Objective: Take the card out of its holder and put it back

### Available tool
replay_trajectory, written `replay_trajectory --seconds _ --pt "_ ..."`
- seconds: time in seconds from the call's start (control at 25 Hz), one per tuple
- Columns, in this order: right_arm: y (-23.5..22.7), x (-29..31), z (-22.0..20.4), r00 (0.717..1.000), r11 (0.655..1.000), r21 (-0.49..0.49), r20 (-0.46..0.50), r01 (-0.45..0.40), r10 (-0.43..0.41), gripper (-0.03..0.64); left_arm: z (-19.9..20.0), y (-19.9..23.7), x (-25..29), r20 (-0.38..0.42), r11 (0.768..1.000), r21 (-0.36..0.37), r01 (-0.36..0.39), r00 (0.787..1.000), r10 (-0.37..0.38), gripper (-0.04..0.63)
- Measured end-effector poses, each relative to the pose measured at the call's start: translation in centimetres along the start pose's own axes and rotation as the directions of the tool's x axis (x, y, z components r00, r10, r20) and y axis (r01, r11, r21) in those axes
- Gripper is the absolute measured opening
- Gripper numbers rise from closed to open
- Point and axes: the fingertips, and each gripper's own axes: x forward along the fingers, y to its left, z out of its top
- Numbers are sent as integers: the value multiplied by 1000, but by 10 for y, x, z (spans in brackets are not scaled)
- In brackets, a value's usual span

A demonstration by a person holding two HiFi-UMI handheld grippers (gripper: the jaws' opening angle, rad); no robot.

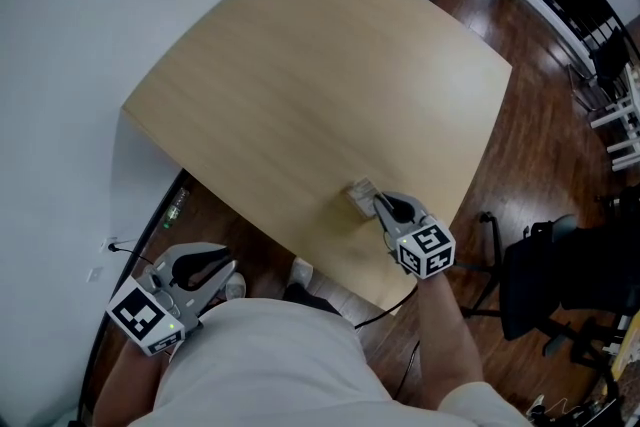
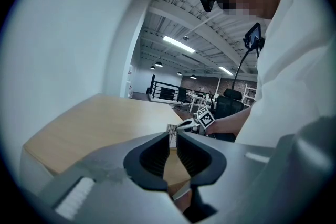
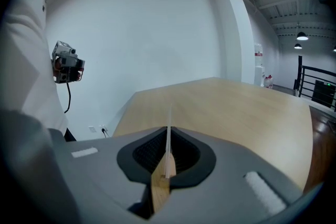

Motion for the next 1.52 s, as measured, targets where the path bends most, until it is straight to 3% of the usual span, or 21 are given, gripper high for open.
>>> replay_trajectory --seconds 0.16,0.36,0.52,0.68,1.08,1.52 --pt "-2 0 -1 1000 1000 4 -1 28 -28 28 -2 -1 -6 -2 1000 3 2 1000 -2 49" --pt "-2 -3 5 996 996 4 7 90 -90 89 -2 -1 -15 -3 1000 14 21 1000 -21 49" --pt "0 -19 18 982 982 -3 29 187 -187 138 -1 -2 -26 -3 997 43 61 998 -61 49" --pt "22 -55 36 950 953 13 64 304 -304 150 -1 -3 -43 -3 987 86 132 991 -133 49" --pt "188 -138 49 886 892 59 103 447 -451 158 7 -5 -111 46 942 172 289 953 -300 49" --pt "355 -179 29 825 830 136 103 541 -555 170 -40 -17 -164 -2 878 206 433 897 -442 49"
